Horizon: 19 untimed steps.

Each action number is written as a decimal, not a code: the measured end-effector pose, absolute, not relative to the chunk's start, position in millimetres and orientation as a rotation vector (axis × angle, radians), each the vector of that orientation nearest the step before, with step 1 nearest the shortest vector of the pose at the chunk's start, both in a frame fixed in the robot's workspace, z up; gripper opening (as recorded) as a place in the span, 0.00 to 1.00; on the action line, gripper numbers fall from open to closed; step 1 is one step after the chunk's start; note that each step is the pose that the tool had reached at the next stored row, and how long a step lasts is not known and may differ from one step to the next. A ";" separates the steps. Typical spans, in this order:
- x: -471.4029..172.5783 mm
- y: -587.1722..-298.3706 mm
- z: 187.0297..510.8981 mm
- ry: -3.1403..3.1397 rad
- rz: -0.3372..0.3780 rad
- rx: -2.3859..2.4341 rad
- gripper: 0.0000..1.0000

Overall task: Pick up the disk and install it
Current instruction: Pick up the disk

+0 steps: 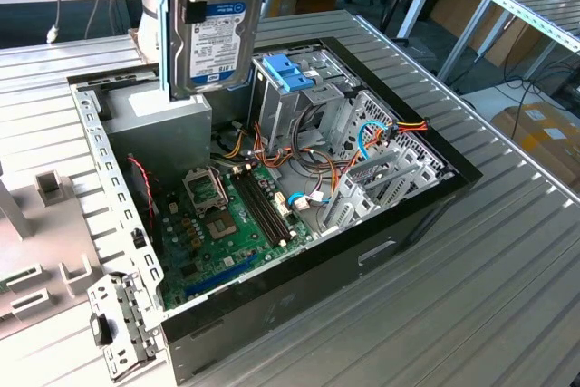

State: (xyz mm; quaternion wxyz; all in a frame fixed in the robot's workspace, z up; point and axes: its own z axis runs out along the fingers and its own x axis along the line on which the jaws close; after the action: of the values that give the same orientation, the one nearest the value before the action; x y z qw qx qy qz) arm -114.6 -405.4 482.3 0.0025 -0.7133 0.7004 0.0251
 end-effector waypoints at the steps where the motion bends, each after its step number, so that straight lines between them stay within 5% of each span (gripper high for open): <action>1: -114.6 -406.1 482.3 2.197 0.079 -2.238 0.37; 19: -114.6 -419.5 482.4 2.197 0.079 -2.237 0.37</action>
State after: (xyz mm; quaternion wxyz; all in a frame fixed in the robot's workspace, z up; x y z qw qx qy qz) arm -114.6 -419.5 482.4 0.0024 -0.7133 0.7004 0.0251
